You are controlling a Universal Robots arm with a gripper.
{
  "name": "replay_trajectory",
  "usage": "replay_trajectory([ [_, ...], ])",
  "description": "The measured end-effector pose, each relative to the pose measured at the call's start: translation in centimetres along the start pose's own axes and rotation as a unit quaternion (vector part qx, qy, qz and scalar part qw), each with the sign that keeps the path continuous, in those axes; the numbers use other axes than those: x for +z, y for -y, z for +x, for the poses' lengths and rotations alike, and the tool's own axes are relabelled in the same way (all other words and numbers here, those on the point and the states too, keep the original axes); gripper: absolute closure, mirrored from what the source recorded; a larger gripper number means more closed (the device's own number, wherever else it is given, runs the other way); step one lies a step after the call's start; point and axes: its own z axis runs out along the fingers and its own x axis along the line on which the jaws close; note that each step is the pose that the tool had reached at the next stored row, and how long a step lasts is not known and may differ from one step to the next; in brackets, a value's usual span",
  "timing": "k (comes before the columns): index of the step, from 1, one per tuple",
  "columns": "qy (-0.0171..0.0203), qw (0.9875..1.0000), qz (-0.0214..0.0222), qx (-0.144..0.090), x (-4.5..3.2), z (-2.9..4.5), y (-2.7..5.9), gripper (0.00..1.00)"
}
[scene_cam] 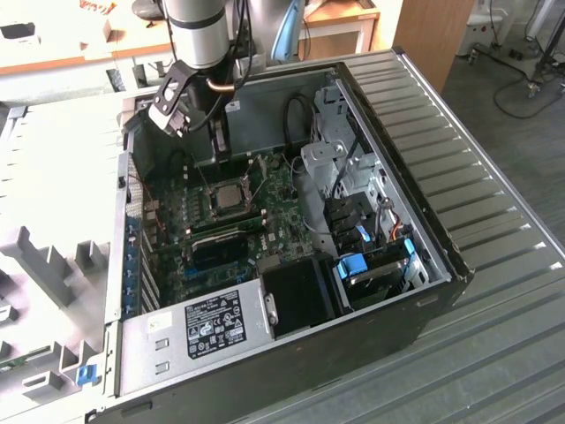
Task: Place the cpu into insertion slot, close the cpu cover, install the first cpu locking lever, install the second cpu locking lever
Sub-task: 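Close the cpu cover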
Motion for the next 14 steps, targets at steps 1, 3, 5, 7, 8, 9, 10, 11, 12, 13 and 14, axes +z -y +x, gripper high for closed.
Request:
replay_trajectory([
  [1,0.0,1.0,0.0,0.0,-0.07,0.0,0.0,0.89],
  [3,-0.0002,1.0,-0.0001,0.0,-0.08,0.0,-0.01,0.89],
  [5,-0.0003,1.0,-0.0001,0.0,-0.08,0.0,0.0,0.89],
  [7,-0.0002,1.0,0.0,0.0,-0.09,0.0,-0.01,0.89],
  [8,-0.0003,1.0,0.0,0.0,-0.09,0.0,-0.02,0.89],
  [9,-0.0002,1.0,0.0,0.0,-0.09,0.0,-0.06,0.89],
  [10,-0.0002,1.0,0.0001,0.0,-0.09,0.0,-0.12,0.89],
  [11,-0.0002,1.0,0.0,0.0,-0.09,0.0,-0.2,0.89],
  [12,-0.0002,1.0,0.0,0.0,-0.08,0.0,-0.3,0.89],
  [13,-0.0002,1.0,0.0,0.0,-0.08,0.0,-0.41,0.89],
  [14,-0.0002,1.0,0.0,0.0,-0.07,0.0,-0.51,0.89],
])
